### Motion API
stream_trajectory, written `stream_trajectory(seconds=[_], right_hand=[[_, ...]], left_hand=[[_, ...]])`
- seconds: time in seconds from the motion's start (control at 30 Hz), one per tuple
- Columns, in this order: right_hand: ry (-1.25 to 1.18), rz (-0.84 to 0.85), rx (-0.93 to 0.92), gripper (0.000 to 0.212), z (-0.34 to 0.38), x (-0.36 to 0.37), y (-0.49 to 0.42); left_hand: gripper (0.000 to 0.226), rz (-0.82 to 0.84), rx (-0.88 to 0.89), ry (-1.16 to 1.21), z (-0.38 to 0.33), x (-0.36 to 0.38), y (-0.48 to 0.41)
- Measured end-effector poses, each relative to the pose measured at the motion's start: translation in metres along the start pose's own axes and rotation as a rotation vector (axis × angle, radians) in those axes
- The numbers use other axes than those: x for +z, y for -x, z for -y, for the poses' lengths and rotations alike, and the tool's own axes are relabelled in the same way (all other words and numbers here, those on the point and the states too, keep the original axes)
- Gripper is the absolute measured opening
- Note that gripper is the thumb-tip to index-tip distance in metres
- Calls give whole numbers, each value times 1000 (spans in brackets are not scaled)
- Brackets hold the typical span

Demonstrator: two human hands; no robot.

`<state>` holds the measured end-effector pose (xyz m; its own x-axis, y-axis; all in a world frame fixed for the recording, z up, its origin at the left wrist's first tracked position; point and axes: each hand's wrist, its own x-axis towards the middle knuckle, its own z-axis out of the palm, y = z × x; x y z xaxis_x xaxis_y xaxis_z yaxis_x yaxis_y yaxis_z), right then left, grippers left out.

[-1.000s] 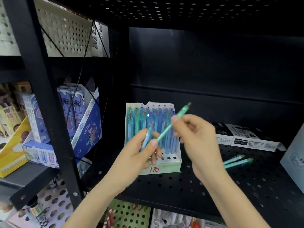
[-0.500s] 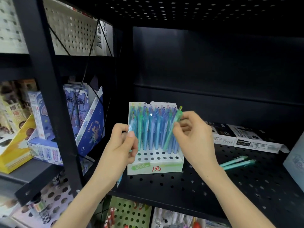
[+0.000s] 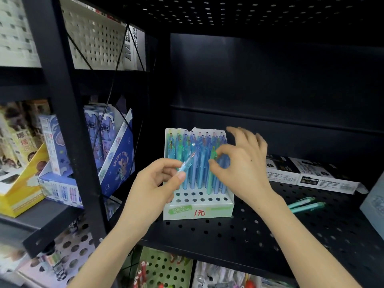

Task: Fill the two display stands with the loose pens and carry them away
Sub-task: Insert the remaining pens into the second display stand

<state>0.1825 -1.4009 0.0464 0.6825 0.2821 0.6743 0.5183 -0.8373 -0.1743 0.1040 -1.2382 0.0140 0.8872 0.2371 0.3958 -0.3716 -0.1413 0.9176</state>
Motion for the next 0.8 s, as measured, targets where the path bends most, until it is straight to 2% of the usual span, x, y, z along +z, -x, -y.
stream_trajectory(seconds=[0.07, 0.17, 0.33, 0.4, 0.47, 0.53, 0.6, 0.7, 0.8], right_hand=[[-24, -55, 1, 26, 3, -1, 4], [-229, -110, 0, 37, 16, -10, 16], [-544, 12, 36, 18, 30, -15, 28], [-690, -47, 105, 10, 27, -22, 25], [-797, -148, 194, 11, 19, -30, 22], [-765, -207, 232, 11, 14, -31, 20], [-654, -205, 233, 13, 12, -24, 21], [-519, -195, 216, 15, 14, -14, 24], [-430, -195, 186, 16, 17, -9, 24]], left_hand=[[10, -3, 14, 3, 0, 1, 0], [9, -2, 49, 15, -2, 4, 0], [18, 62, 108, 27, -7, 8, 3], [12, 18, 149, -58, -5, 6, 4], [12, -103, 197, -204, 3, 0, 4], [18, -216, 224, -338, 15, -7, 4], [30, -248, 201, -439, 28, -9, 4], [48, -177, 166, -551, 44, -6, 6], [56, -92, 189, -607, 52, -3, 7]])
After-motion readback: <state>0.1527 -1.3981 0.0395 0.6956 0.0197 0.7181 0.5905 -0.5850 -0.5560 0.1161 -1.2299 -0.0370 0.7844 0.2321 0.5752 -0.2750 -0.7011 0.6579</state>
